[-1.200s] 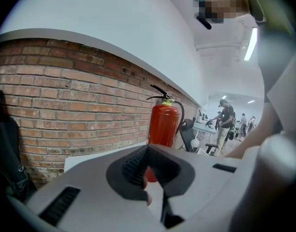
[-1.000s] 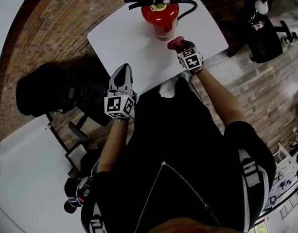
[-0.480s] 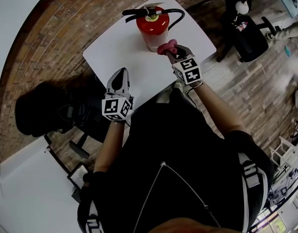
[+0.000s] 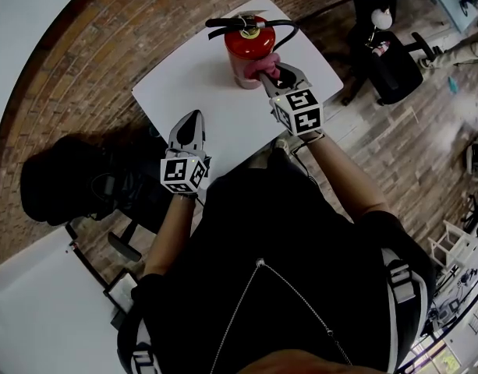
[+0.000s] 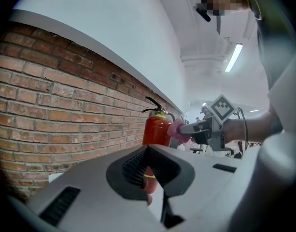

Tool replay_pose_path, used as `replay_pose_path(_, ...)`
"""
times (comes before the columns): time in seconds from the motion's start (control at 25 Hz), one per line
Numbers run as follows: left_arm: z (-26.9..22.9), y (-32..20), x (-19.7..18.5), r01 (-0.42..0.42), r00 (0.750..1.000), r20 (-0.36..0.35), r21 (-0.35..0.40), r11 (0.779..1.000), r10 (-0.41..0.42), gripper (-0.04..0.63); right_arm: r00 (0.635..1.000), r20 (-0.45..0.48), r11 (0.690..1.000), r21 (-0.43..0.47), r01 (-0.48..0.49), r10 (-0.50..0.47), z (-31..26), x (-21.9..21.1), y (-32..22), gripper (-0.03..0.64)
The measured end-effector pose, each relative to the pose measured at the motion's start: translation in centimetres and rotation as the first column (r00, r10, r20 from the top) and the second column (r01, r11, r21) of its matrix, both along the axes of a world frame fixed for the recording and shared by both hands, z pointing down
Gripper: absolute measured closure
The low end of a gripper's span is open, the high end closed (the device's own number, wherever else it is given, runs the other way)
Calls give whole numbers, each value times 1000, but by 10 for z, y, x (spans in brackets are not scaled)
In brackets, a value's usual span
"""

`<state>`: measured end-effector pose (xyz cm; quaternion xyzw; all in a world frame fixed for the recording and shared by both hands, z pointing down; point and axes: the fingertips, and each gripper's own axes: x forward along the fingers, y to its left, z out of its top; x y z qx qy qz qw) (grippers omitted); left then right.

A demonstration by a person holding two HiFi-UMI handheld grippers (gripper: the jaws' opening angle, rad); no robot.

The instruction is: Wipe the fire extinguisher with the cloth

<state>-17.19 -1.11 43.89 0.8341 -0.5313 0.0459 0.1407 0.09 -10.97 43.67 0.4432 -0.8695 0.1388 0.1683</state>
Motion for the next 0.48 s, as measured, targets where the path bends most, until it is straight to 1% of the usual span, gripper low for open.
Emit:
replay_pose_path(0.24, 0, 2, -14, 14, 1000, 1, -1, 1000, -14, 578, 999, -15, 999, 7, -44, 44, 3, -4, -8, 502)
replay_pose_path(0.48, 3, 3, -24, 26, 1000, 3, -8, 1000, -26, 578, 998, -25, 998, 18, -62, 63, 10, -6, -10, 502)
